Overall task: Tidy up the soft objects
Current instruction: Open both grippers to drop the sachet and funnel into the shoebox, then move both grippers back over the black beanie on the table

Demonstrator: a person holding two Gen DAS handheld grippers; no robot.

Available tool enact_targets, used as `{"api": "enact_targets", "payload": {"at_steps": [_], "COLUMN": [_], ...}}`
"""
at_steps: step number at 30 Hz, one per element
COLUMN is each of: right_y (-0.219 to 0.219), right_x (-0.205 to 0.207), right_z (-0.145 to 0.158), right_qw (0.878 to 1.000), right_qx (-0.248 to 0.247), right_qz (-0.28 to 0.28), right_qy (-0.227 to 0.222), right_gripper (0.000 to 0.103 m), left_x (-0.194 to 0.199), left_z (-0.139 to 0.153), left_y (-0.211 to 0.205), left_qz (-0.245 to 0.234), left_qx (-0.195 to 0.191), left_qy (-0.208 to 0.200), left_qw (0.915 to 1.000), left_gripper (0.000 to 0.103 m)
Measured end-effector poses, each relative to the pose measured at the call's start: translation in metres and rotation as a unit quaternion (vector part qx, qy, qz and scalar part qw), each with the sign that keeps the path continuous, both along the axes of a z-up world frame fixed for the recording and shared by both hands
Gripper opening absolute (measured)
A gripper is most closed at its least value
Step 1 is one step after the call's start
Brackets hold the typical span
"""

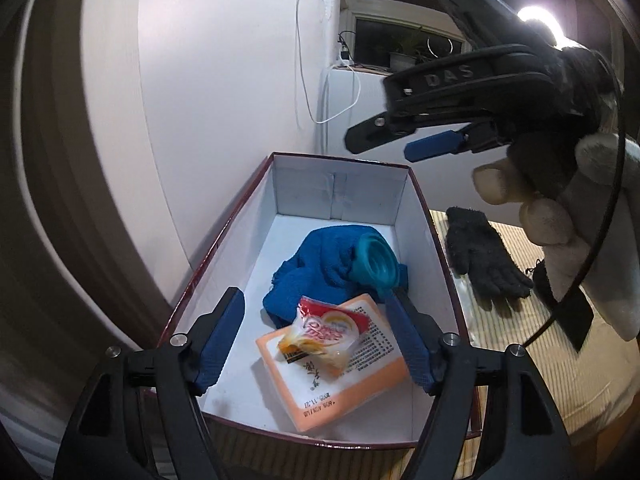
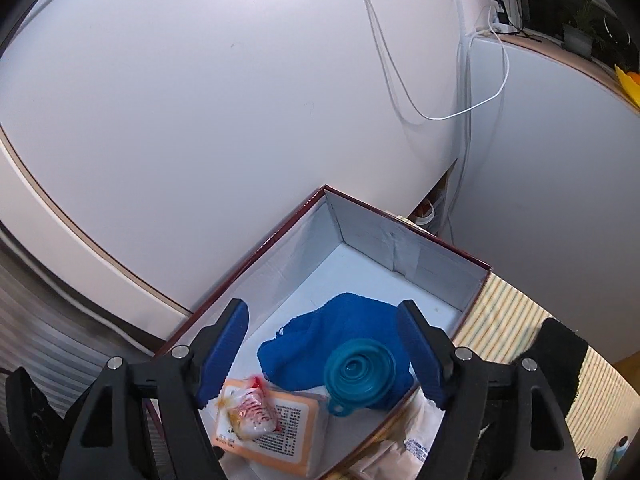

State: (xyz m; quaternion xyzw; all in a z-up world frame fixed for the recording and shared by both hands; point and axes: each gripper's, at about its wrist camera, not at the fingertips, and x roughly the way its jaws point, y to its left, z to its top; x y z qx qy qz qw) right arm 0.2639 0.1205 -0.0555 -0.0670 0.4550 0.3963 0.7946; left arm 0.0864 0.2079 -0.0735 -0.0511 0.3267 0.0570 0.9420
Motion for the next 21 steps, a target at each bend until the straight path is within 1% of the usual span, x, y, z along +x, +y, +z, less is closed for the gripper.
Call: {"api": "enact_targets", "payload": {"at_steps": [5, 12, 16, 21], "right_y": [-0.018, -0.06, -0.099, -0.164], "right_x": [-0.008, -0.021, -0.034, -0.052], "right_z": [0.005, 0.02, 0.03, 0.037], "right_qw": [1.0, 0.999, 0.999, 0.996], "right_qx": [0.003, 0.022, 0.029, 0.035], "right_qz": [-0.001, -0.02, -0.037, -0.07], "right_qy": [-0.006, -0.012, -0.022, -0.034], "right_gripper": [0.073, 0.073, 0.073, 0.073], "left_x": [-0.004, -0.014, -0.024, -0.029], "left_z": [0.003, 0.013, 0.022, 0.028], "left_y": [-0.004, -0.017, -0.032, -0.053], "left_qz": [-0.002, -0.012, -0.026, -0.048], "left_qx": [-0.006, -0.019, -0.028, -0.035], "left_qy": [-0.002, -0.016, -0.028, -0.035], "left_qw": [1.0, 0.9996, 0.9989, 0.9976], "left_gripper": [0.073, 0.073, 0.073, 0.073]}}
